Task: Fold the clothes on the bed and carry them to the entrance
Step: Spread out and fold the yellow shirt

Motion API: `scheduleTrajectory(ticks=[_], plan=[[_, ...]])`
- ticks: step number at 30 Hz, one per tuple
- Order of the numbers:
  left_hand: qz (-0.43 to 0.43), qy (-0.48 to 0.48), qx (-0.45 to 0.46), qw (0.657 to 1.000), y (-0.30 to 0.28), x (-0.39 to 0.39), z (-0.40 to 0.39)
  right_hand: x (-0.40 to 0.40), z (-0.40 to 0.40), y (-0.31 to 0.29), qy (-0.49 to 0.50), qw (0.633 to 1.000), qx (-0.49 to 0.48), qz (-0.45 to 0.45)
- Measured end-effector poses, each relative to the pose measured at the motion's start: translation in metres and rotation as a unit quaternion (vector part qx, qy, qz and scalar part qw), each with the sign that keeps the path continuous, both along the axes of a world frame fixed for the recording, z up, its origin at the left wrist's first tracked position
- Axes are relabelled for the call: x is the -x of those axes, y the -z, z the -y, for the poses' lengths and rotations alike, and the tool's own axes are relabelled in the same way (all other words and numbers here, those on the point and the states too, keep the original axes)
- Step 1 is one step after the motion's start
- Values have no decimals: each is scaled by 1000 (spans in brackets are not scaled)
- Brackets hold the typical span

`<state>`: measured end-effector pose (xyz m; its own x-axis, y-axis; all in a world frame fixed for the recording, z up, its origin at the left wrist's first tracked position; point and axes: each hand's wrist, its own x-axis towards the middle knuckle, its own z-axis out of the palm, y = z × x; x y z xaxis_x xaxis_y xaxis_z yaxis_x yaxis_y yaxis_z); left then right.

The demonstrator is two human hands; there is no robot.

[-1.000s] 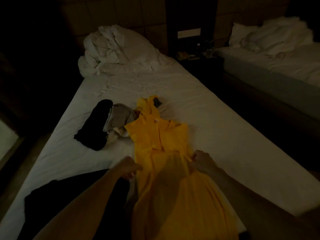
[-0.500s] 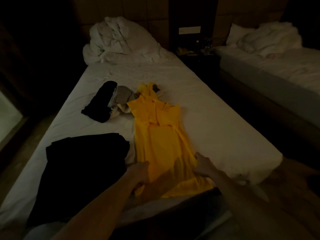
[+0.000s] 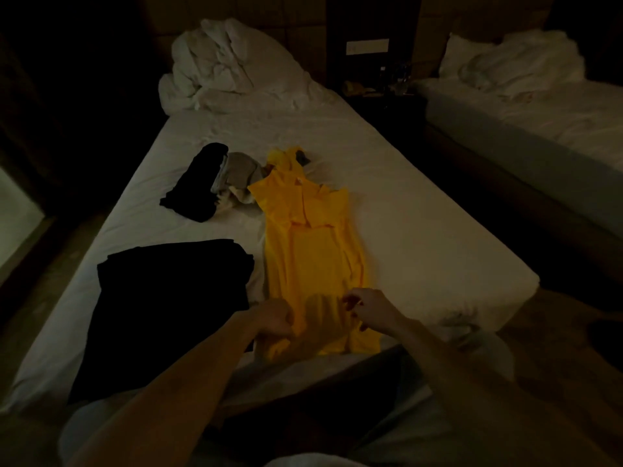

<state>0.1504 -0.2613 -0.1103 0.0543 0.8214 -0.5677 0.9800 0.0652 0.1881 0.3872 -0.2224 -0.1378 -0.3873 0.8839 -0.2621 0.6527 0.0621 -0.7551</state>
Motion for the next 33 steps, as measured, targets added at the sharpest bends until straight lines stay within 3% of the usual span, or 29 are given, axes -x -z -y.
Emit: scheduleTrajectory(ticks=[2, 4, 6, 8, 10, 11, 12, 15, 18, 22, 29, 31, 33], plan=[[62, -23, 22, 998, 8, 2, -2, -12, 2, 6, -14, 997, -72, 39], [161, -109, 66, 979, 14, 1, -2, -27, 3, 17, -45, 986, -127, 101], [303, -215, 161, 914, 11, -5, 4, -39, 4, 30, -113, 958, -172, 198], [361, -250, 166, 883, 12, -10, 6, -47, 6, 39, -181, 921, -202, 281], [273, -174, 60, 944, 24, -4, 0, -49, 10, 41, -226, 886, -230, 332], [177, -80, -15, 981, 28, 2, -2, -49, 11, 42, -244, 873, -259, 335], [98, 15, -74, 992, 32, 8, -2, -48, 12, 42, -261, 859, -279, 341], [-18, 248, -132, 960, 43, 19, 0, -48, 7, 45, -312, 813, -325, 370], [-70, 343, -161, 923, 51, 26, -4, -44, 4, 44, -354, 798, -319, 369], [62, 391, -229, 889, 55, 47, -4, -43, 4, 41, -348, 805, -322, 358], [66, 372, -286, 881, 81, 58, -4, -42, -1, 54, -302, 834, -319, 333], [80, 305, -296, 902, 71, 44, 1, -41, -4, 47, -269, 872, -298, 280], [95, 159, -264, 946, 60, 26, 4, -36, -6, 32, -173, 936, -216, 220]])
